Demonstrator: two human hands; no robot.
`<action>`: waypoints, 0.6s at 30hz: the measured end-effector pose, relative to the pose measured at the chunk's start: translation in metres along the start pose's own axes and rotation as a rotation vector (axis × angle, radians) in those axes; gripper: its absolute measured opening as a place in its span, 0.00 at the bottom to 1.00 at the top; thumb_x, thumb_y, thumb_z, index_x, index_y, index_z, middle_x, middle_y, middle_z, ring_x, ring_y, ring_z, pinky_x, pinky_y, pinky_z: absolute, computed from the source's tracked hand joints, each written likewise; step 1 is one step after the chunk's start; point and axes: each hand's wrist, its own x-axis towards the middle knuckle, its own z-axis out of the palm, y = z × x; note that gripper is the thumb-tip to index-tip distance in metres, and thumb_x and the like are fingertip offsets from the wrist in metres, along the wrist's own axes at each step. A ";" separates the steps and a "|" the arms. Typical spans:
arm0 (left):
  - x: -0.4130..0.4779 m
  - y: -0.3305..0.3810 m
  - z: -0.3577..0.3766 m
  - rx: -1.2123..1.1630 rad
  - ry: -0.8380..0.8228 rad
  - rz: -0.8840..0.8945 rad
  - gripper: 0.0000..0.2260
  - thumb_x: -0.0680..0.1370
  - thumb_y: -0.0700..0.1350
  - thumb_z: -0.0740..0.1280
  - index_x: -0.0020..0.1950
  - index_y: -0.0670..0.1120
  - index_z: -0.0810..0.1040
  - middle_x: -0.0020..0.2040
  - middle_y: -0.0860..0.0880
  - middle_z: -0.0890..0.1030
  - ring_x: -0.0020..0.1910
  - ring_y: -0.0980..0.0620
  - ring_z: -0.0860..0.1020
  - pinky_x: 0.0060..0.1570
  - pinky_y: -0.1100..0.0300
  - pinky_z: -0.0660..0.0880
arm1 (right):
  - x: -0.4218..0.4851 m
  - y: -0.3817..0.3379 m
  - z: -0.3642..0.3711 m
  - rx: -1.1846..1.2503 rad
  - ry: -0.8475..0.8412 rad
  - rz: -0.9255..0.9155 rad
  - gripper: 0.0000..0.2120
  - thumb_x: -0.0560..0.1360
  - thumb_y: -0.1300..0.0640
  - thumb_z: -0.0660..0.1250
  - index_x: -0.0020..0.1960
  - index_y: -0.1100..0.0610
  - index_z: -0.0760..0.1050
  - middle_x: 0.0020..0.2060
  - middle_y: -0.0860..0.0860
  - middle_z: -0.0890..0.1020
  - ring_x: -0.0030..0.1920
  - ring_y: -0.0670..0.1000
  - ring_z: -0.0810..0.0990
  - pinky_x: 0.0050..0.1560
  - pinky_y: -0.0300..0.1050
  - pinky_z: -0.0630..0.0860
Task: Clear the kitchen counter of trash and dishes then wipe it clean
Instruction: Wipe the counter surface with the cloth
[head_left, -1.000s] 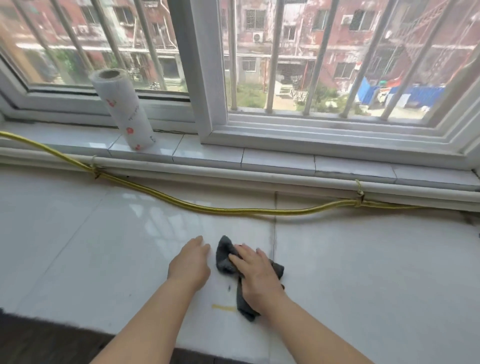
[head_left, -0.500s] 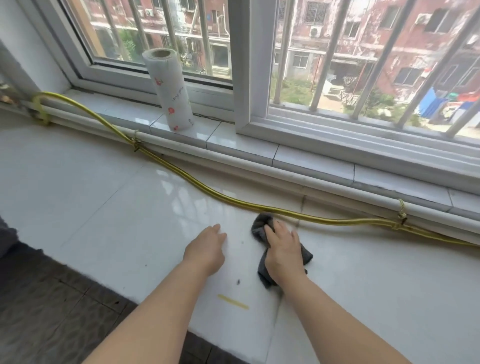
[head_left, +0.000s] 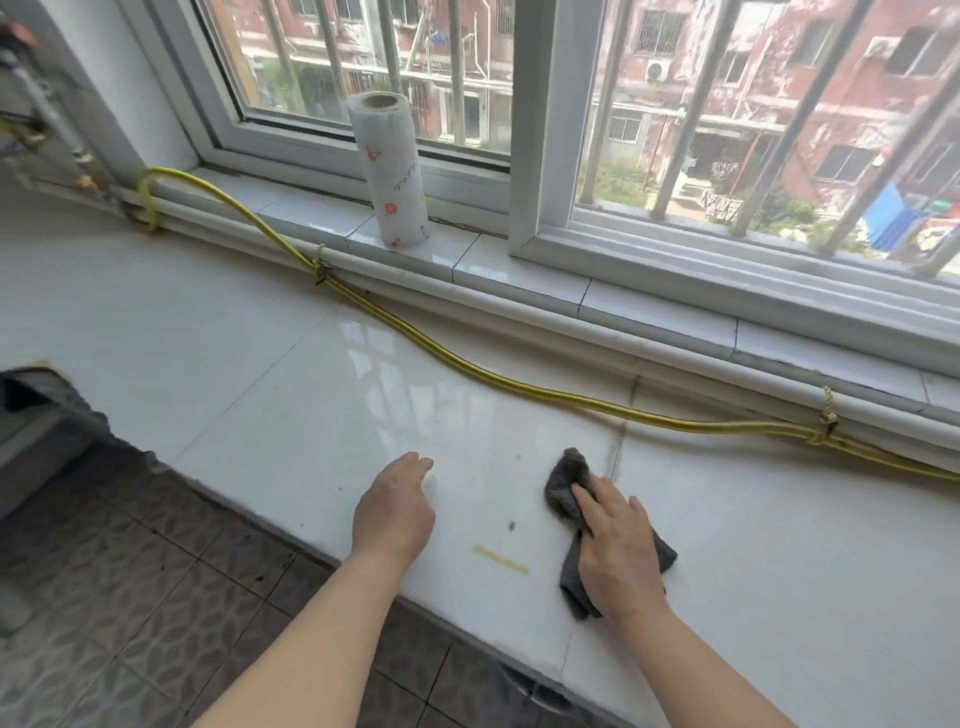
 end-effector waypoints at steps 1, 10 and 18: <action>-0.004 -0.008 -0.001 -0.001 0.005 0.002 0.22 0.81 0.37 0.52 0.74 0.48 0.67 0.76 0.52 0.63 0.75 0.53 0.61 0.70 0.59 0.60 | -0.008 -0.010 0.004 -0.010 0.025 0.029 0.32 0.69 0.60 0.47 0.72 0.57 0.67 0.74 0.53 0.64 0.75 0.54 0.59 0.75 0.47 0.44; -0.059 -0.048 -0.007 0.107 -0.042 0.104 0.20 0.81 0.37 0.53 0.73 0.47 0.67 0.76 0.50 0.62 0.75 0.53 0.58 0.69 0.59 0.60 | -0.035 -0.094 0.044 -0.072 -0.015 -0.159 0.26 0.67 0.61 0.52 0.59 0.59 0.80 0.61 0.57 0.80 0.62 0.58 0.78 0.70 0.52 0.62; -0.069 -0.057 -0.015 0.237 -0.226 0.172 0.25 0.79 0.34 0.53 0.76 0.46 0.58 0.79 0.50 0.49 0.78 0.51 0.46 0.74 0.55 0.58 | -0.113 0.017 -0.014 -0.129 0.173 0.506 0.30 0.67 0.61 0.49 0.67 0.63 0.72 0.68 0.61 0.72 0.69 0.62 0.68 0.68 0.59 0.62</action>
